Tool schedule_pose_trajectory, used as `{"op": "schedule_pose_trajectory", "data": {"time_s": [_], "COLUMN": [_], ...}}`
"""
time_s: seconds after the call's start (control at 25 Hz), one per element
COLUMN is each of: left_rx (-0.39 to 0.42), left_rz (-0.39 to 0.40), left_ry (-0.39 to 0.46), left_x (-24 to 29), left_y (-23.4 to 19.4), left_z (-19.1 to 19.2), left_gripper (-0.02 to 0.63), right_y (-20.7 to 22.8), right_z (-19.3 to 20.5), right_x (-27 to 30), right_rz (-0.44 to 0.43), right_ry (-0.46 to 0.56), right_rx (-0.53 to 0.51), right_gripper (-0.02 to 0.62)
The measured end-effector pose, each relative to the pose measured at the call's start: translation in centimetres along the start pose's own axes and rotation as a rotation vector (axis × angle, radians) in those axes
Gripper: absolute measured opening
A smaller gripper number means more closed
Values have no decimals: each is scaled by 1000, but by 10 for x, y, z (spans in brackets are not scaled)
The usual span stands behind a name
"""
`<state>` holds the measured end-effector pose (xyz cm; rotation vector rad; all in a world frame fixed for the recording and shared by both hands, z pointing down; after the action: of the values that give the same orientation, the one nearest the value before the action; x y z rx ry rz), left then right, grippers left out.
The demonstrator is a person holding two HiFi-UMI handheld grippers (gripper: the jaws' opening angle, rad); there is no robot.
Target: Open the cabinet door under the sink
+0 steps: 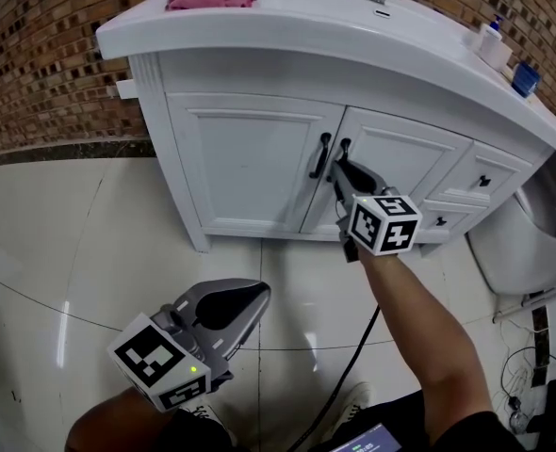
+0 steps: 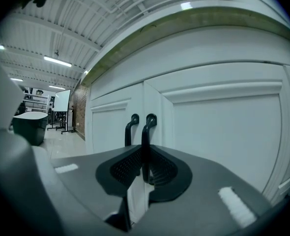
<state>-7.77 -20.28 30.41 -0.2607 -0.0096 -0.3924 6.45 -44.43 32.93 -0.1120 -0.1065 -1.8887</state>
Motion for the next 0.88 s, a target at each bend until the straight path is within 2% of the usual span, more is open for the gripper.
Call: {"op": "schedule_pose_trajectory", "data": {"time_s": [0.52,0.88], "left_rx": [36,89], "left_rz": [1,9], "left_ry": [7,-8], "left_x": [1,4], "left_y": [15,37], "left_z": [-8,-10], "left_gripper": [6,8], "right_y": [-7,-3], "right_z": [7,17], "right_x": [-40,-110], "right_rz": [-63,-90], "right_ry": [-42,-64], "right_rx": [-28,-1], "right_gripper": [46,44]}}
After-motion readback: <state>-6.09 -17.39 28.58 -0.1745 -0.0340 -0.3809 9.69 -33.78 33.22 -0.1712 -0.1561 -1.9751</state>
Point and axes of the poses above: the fingertips, and each gripper's own axes: x forward along the fingers, y to its right, z out of its underside, the point moved 2 cm from there along -x, backward along the fingers, and after that the axes turned 13 degrees about z, right-handed, at the moved point
